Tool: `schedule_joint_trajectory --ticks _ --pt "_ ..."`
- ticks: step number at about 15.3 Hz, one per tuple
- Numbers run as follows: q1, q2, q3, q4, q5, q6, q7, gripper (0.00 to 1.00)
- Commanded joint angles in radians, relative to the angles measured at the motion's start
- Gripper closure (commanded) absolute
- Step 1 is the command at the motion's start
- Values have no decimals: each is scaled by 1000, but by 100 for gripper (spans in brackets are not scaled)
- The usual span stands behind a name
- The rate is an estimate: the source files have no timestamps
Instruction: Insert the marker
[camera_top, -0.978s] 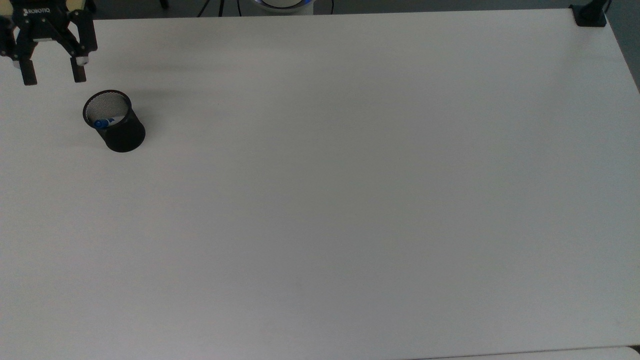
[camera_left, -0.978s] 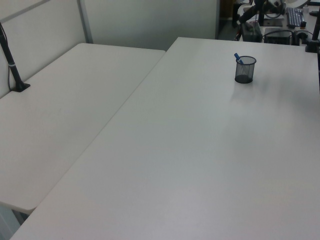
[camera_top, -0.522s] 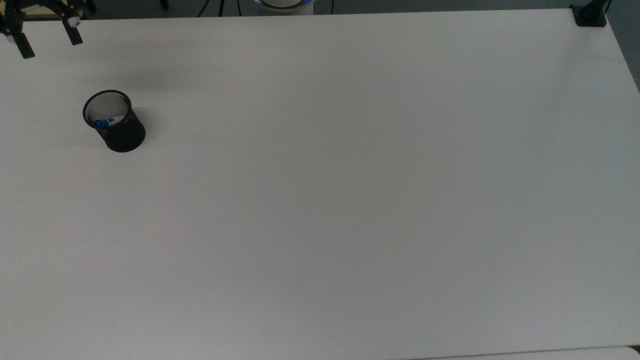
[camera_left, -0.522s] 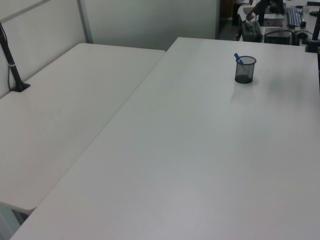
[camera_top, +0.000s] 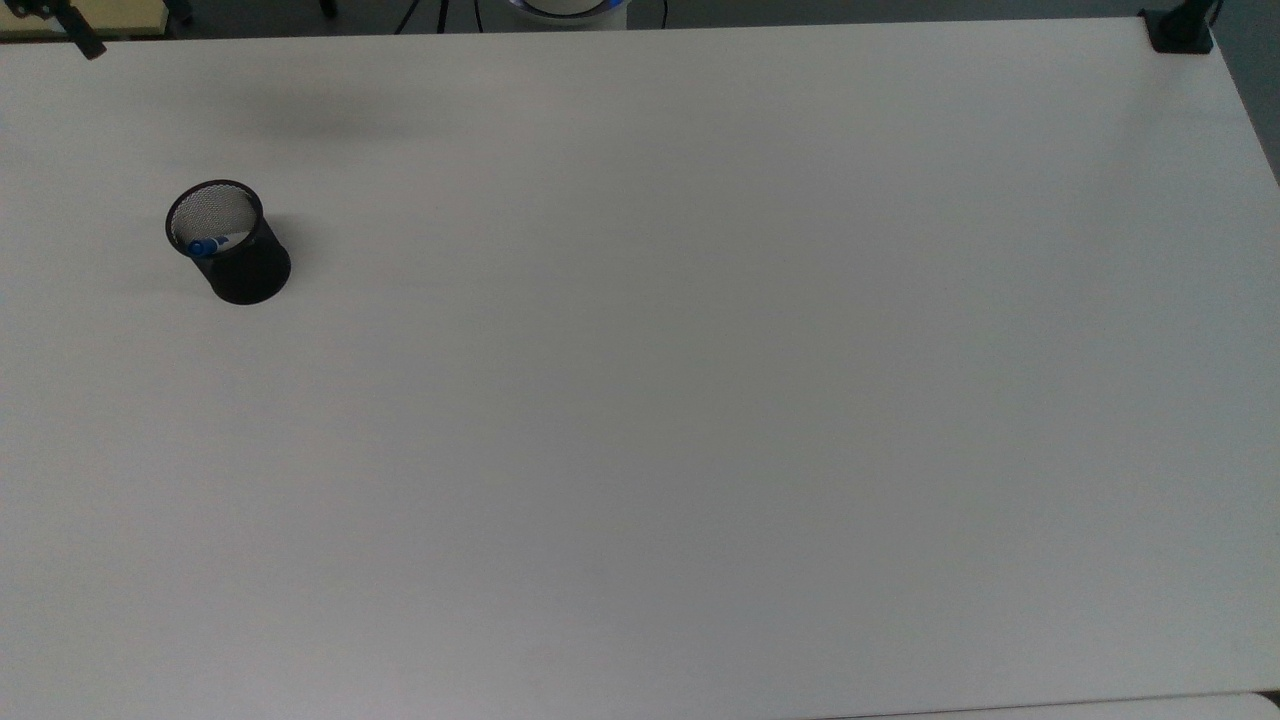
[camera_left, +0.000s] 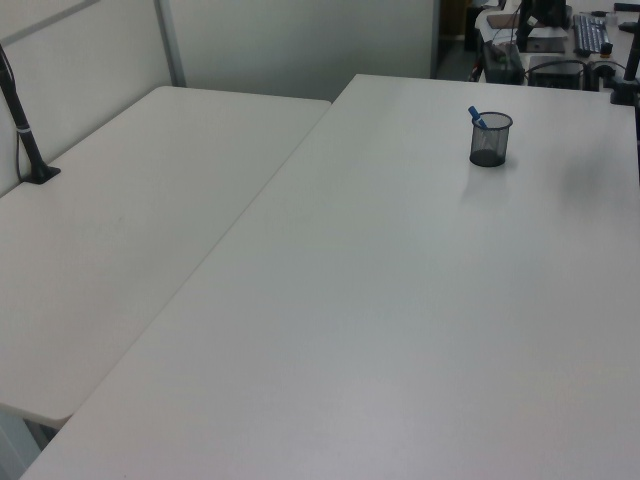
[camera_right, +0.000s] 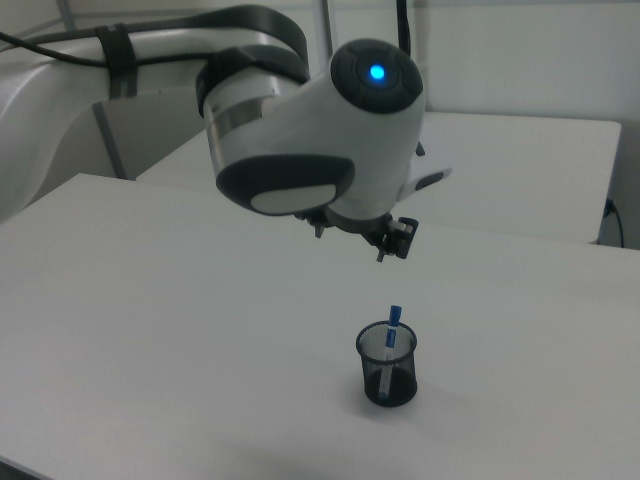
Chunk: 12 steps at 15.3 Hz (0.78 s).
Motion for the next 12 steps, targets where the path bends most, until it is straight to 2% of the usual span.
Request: schedule_joint_trajectory --ticks 1,6,9,12 --pt "20 -8 4 70 -66 -94 195 11" --pt "60 -14 16 142 -160 -186 390 11" --pt "77 -19 76 168 -234 -188 528 10" --pt "79 -42 186 181 -357 -186 666 8"
